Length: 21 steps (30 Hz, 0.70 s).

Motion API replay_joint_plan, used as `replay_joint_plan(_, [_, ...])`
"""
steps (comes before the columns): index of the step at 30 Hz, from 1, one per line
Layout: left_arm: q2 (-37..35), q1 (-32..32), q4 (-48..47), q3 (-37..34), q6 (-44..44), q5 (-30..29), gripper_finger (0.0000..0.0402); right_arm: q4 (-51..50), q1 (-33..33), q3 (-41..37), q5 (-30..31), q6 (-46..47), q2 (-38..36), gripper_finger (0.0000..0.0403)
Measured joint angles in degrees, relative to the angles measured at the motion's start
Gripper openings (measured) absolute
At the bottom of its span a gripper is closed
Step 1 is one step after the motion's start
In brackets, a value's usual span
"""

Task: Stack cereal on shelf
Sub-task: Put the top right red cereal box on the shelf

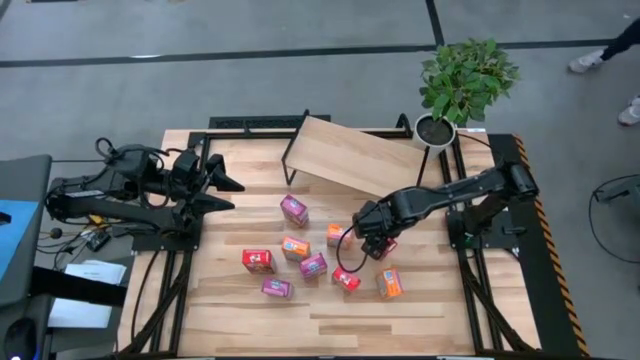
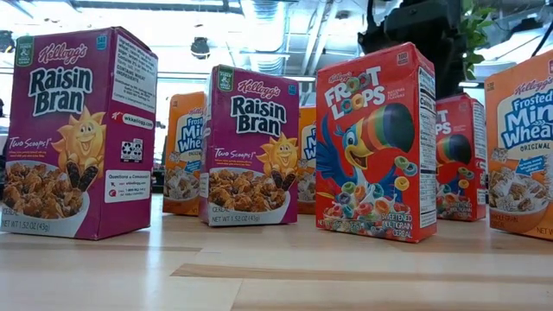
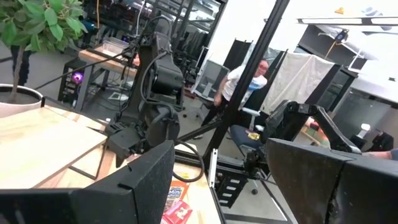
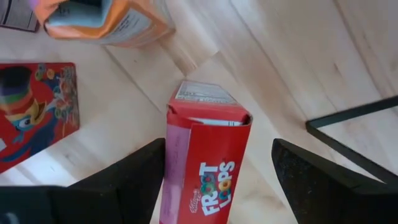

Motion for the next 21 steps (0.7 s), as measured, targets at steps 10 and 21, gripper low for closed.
replay_joint_plan(10, [-0.01,0.02,0.0,0.0,-0.07,-1.55,0.0244,0.87,-0.17,0.0,-0.92,0.06,0.0,0.0253])
replay_joint_plan(21, [-0.01,0.0,0.0,0.0,0.46,-1.55,0.0244,1.22,-0.16,0.0,-1.37,0.37,0.0,0.0174])
